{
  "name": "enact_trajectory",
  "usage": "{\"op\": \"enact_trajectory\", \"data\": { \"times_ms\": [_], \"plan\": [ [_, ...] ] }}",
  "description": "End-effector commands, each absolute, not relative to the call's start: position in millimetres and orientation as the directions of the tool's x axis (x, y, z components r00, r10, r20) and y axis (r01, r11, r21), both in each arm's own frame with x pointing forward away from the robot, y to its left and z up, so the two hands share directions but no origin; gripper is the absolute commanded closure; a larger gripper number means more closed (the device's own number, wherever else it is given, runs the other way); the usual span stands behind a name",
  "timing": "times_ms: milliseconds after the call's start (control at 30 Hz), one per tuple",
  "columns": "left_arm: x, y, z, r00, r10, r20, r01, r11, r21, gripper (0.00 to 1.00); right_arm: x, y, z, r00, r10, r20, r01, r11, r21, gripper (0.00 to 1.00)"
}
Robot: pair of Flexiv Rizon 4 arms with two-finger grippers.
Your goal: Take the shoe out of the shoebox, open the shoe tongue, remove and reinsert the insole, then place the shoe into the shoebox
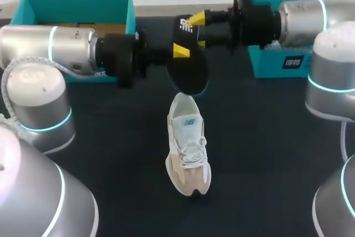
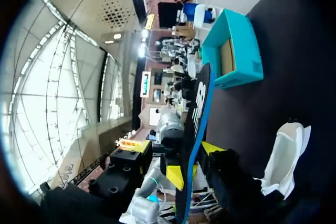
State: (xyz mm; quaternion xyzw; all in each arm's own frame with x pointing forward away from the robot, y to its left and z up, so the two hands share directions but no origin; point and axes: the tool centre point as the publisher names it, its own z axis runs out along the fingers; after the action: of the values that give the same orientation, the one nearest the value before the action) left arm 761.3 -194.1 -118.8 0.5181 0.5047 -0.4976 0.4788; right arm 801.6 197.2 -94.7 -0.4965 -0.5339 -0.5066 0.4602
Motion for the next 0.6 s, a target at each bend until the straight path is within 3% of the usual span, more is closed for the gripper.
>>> {"op": "enact_trajectory", "data": {
  "times_ms": [33, 600],
  "plan": [
    [757.8, -174.0, -112.7, -0.001, 0.051, -0.999, 0.999, -0.041, -0.003, 1.0, 789.5, 178.6, -86.9, -0.12, 0.086, 0.989, 0.993, 0.011, 0.119, 0.0],
    [752.3, -140.2, -104.2, -0.032, 0.032, -0.999, 0.998, -0.046, -0.033, 1.0, 749.6, 132.1, -91.3, -0.159, 0.09, 0.983, 0.986, 0.061, 0.154, 0.0]
  ]
}}
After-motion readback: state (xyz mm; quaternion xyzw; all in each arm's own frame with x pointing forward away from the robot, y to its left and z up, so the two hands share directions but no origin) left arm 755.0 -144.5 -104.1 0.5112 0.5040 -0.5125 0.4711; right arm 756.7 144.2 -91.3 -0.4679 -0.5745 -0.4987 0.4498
